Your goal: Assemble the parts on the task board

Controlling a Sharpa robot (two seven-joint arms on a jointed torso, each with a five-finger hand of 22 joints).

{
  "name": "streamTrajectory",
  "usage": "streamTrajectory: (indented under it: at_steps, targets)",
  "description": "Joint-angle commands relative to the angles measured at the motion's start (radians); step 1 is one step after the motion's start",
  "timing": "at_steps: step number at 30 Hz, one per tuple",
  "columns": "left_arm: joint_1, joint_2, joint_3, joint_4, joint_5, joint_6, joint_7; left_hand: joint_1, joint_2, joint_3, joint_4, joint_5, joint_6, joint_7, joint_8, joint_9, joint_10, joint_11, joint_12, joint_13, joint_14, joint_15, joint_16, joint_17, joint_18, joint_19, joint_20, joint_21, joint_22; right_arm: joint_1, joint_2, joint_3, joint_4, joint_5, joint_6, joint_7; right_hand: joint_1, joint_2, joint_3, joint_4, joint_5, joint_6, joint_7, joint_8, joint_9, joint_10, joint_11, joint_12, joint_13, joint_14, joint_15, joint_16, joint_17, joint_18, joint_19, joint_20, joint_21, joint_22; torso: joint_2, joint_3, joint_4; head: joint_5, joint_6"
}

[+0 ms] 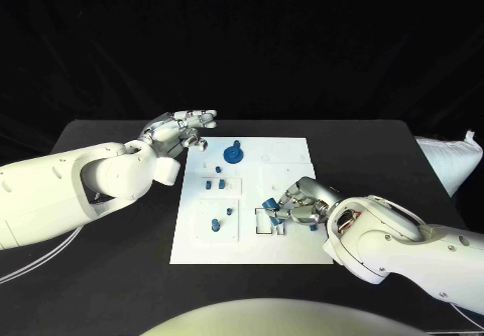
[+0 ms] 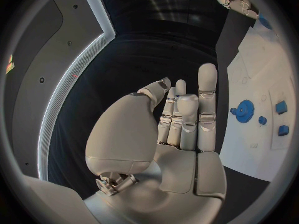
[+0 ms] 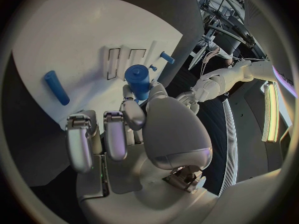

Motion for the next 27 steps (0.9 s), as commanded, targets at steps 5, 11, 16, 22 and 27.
streamTrajectory:
  at_steps: [5, 11, 16, 22, 27]
  targets:
    - [0.0, 0.003, 0.001, 0.005, -0.003, 0.018, 0.008, -0.001, 0.009, -0.004, -0.001, 0.004, -0.008, -0.001, 0.006, 0.001, -0.007, -0.002, 0.003, 0.002, -0.008, -0.001, 0.001, -0.002, 0.018, -0.006, 0.0, -0.005, -0.001, -0.001, 0.024, -0.002, -0.017, 0.033, 0.084, -0.014, -0.022, 0.017, -0.007, 0.005, 0.002, 0.052, -0.037, 0.01, 0.06, 0.056, -0.037, 0.214, 0.366, 0.084, -0.012, 0.007, 0.145, -0.007, 0.105, -0.009, 0.002, 0.263, -0.001, -0.0001, -0.0008, 0.004, -0.002]
    - [0.0, 0.002, 0.001, 0.006, -0.003, 0.018, 0.008, -0.001, 0.009, -0.004, -0.001, 0.004, -0.008, -0.001, 0.006, 0.001, -0.007, -0.002, 0.003, 0.002, -0.008, -0.001, 0.001, -0.002, 0.018, -0.006, 0.0, -0.005, -0.001, -0.001, 0.045, -0.005, -0.044, 0.024, 0.099, -0.017, -0.026, 0.019, -0.007, 0.004, 0.002, 0.055, -0.038, 0.012, 0.063, 0.051, -0.039, 0.2, 0.356, 0.084, -0.014, 0.008, 0.147, -0.007, 0.105, -0.01, 0.002, 0.263, 0.0, 0.0012, -0.0005, 0.008, -0.005]
    - [0.0, 0.001, 0.001, 0.006, -0.003, 0.018, 0.008, -0.001, 0.009, -0.004, -0.001, 0.004, -0.008, -0.001, 0.006, 0.001, -0.007, -0.002, 0.003, 0.002, -0.008, -0.001, 0.001, -0.002, 0.018, -0.006, 0.0, -0.005, -0.001, -0.001, 0.052, -0.006, -0.065, 0.01, 0.114, -0.021, -0.028, 0.021, -0.008, 0.003, 0.001, 0.058, -0.04, 0.013, 0.065, 0.049, -0.04, 0.192, 0.351, 0.085, -0.015, 0.009, 0.149, -0.007, 0.105, -0.011, 0.002, 0.263, -0.001, 0.0008, 0.0006, 0.008, -0.006]
    - [0.0, 0.0, 0.001, 0.007, -0.003, 0.018, 0.007, -0.001, 0.009, -0.004, -0.001, 0.004, -0.008, -0.001, 0.006, 0.001, -0.007, -0.002, 0.003, 0.002, -0.008, -0.001, 0.001, -0.002, 0.018, -0.006, 0.0, -0.005, -0.001, -0.001, 0.056, -0.006, -0.075, -0.007, 0.132, -0.024, -0.043, 0.027, -0.011, 0.002, -0.008, 0.066, -0.045, 0.02, 0.078, 0.041, -0.045, 0.162, 0.33, 0.085, -0.018, 0.013, 0.156, -0.007, 0.105, -0.014, 0.002, 0.263, 0.0, 0.0017, -0.0016, 0.011, -0.008]
    - [0.0, -0.001, 0.001, 0.007, -0.003, 0.018, 0.006, -0.001, 0.009, -0.004, -0.001, 0.004, -0.008, -0.001, 0.006, 0.001, -0.007, -0.002, 0.003, 0.002, -0.008, -0.001, 0.001, -0.002, 0.018, -0.006, 0.0, -0.005, -0.001, -0.001, 0.063, -0.006, -0.079, -0.017, 0.144, -0.024, -0.074, 0.031, -0.025, 0.004, -0.048, 0.071, -0.05, 0.028, 0.1, 0.042, -0.049, 0.15, 0.322, 0.086, -0.022, 0.013, 0.157, -0.007, 0.105, -0.018, 0.002, 0.263, -0.001, 0.0014, -0.0012, 0.013, -0.011]
